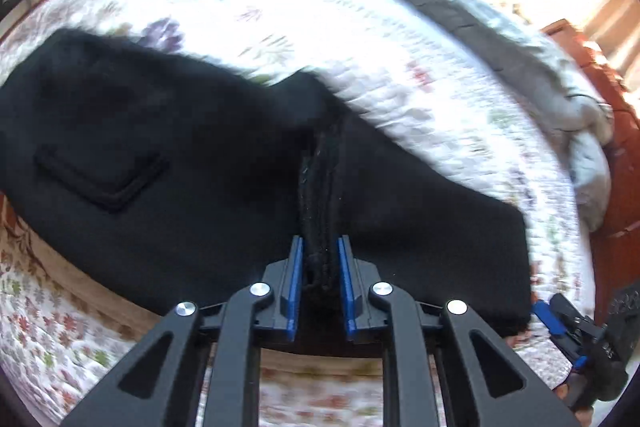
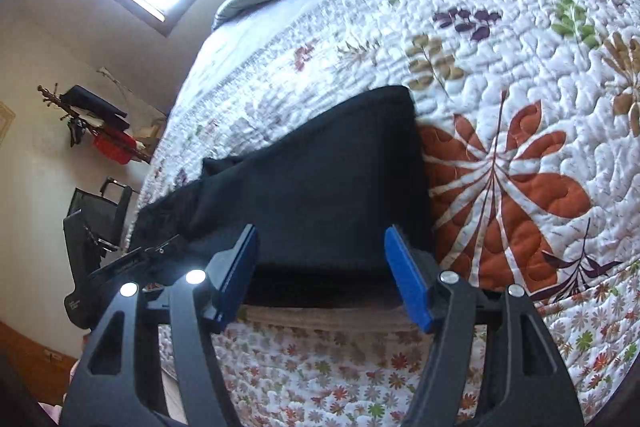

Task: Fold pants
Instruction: 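Lay the lifted end over the pants with the right gripper while the left gripper pinches the fold, then grasp the red-lined waistband end with the left gripper and lift it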

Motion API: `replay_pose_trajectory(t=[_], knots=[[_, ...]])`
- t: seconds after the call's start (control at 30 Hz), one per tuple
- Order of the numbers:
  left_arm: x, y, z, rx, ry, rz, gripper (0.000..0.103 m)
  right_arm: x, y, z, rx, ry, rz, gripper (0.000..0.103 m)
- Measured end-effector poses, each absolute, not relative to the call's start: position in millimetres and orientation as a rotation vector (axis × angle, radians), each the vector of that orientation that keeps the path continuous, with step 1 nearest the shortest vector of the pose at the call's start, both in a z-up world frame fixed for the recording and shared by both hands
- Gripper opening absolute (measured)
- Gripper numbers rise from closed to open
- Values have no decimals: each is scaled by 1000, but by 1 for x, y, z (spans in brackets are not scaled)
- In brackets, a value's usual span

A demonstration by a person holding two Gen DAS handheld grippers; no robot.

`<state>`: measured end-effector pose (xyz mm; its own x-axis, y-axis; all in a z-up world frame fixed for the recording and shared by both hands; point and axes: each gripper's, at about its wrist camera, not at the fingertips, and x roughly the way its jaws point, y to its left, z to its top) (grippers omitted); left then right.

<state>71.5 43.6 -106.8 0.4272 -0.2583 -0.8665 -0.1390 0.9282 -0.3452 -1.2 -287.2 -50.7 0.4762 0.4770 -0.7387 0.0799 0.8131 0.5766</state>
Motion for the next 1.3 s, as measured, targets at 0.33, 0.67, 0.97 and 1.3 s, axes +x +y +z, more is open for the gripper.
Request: replay_pose_trajectory(t=[0.33,0.67,0.97,1.3], knots=[[65,67,-106,-461,1162,-115,32,17,-275,-65,503,1164,236,63],[106,7,-90,-418,1152,-298,43,92,-280,-49,527,1159,266,62],[113,14,-131,-394,1219,-288,31,110,-282,-92,527,1254,224,56],[62,12,-116,-265,1193,-305,49,39,-273,-74,498,1277,215,63]])
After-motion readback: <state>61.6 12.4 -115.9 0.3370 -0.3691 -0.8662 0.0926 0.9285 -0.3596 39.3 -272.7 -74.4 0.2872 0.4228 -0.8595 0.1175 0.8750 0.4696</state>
